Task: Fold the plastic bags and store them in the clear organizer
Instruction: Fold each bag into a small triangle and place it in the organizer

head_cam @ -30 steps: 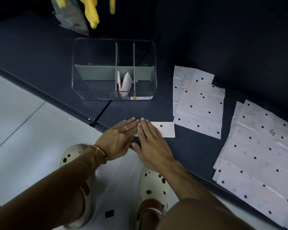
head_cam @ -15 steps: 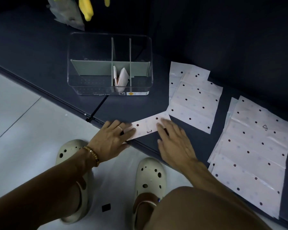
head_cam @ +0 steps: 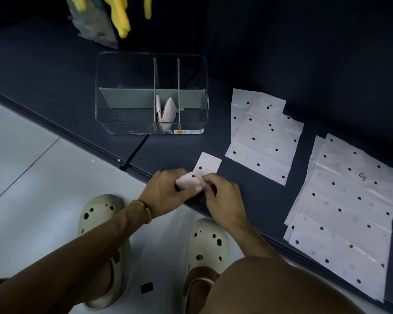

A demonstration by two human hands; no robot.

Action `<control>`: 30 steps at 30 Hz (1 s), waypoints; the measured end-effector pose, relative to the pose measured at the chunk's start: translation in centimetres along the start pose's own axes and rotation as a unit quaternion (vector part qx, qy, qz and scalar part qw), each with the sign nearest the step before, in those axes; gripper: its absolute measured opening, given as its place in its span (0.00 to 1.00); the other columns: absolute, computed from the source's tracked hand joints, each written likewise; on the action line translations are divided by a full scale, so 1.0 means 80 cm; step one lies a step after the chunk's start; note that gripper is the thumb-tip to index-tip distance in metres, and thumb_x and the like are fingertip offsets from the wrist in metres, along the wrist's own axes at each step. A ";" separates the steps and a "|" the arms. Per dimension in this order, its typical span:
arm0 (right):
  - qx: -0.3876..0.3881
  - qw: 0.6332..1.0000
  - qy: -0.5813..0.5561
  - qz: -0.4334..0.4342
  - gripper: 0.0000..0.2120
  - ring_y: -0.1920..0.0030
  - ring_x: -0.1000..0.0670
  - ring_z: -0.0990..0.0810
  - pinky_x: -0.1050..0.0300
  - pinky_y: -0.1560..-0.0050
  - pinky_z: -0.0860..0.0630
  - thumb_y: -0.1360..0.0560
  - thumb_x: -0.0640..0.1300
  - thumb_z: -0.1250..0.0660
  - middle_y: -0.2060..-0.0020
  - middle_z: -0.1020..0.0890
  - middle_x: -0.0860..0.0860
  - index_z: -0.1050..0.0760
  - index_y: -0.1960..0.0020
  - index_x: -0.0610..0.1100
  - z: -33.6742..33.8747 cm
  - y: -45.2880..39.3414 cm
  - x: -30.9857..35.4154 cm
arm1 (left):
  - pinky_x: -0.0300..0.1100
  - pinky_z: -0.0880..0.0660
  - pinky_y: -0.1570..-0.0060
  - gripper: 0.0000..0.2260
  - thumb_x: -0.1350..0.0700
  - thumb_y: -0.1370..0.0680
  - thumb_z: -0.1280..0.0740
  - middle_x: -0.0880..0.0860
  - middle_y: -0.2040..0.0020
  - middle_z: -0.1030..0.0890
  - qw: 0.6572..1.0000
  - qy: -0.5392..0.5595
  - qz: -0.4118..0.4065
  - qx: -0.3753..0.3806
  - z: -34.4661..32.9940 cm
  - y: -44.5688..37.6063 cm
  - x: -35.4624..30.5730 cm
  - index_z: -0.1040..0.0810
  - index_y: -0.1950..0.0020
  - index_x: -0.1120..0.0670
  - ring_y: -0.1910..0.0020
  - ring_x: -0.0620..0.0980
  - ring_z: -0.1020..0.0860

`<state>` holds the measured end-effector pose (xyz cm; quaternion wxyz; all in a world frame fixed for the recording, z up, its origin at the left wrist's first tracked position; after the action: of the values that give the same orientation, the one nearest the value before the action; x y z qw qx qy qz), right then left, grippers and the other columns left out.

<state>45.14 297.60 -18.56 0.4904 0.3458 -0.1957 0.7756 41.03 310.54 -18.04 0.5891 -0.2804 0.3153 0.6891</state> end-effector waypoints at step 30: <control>-0.134 0.978 0.158 0.007 0.09 0.46 0.46 0.24 0.50 0.51 0.23 0.23 0.40 0.35 0.47 0.21 0.47 0.20 0.45 0.40 0.052 -0.020 -0.002 | 0.50 0.21 0.58 0.07 0.60 0.26 0.29 0.57 0.48 0.21 0.957 -0.239 -0.148 -0.066 -0.031 -0.022 -0.042 0.18 0.49 0.58 0.52 0.57 0.23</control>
<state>48.06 295.52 -15.87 0.5516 0.1490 -0.2200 0.7907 43.30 306.67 -17.28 0.7224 -0.1897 0.0740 0.6608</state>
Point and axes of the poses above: each hand's wrist, its own y-axis away from the middle knuckle, its own z-axis out of the back of the hand, x = y × z, the point moved 10 cm from there along -y, towards the middle knuckle
